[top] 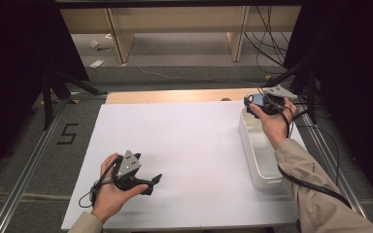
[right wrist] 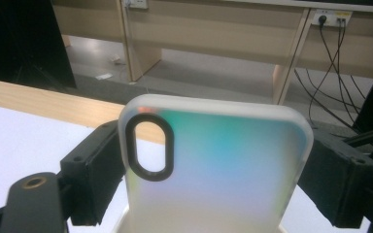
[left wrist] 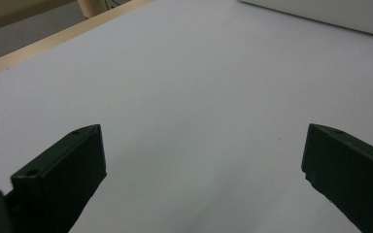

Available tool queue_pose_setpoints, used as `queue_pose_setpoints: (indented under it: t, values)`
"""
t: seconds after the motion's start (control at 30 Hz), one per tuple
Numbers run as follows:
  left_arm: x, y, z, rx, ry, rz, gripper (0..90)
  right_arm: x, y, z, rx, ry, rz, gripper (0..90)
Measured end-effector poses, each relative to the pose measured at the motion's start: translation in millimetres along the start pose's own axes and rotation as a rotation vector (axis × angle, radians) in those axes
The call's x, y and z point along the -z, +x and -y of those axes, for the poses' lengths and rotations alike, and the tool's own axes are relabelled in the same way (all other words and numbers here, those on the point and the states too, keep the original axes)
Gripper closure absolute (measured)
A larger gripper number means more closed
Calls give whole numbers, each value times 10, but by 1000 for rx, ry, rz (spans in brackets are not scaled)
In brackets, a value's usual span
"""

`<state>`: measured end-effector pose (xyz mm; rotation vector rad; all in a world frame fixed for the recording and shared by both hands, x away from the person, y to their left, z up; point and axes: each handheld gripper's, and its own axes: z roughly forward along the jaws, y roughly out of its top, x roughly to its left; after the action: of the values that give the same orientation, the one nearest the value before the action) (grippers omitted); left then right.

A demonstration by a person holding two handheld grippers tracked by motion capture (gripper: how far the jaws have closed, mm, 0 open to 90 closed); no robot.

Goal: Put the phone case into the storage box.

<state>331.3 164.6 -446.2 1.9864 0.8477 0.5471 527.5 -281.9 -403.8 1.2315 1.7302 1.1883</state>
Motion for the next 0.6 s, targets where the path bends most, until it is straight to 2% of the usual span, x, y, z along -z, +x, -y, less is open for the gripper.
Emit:
queue_pose_setpoints:
  t: [0.6]
  values:
    - [-6,1,2,-1,0,3,14,-58,1,76,-10,18,2,178]
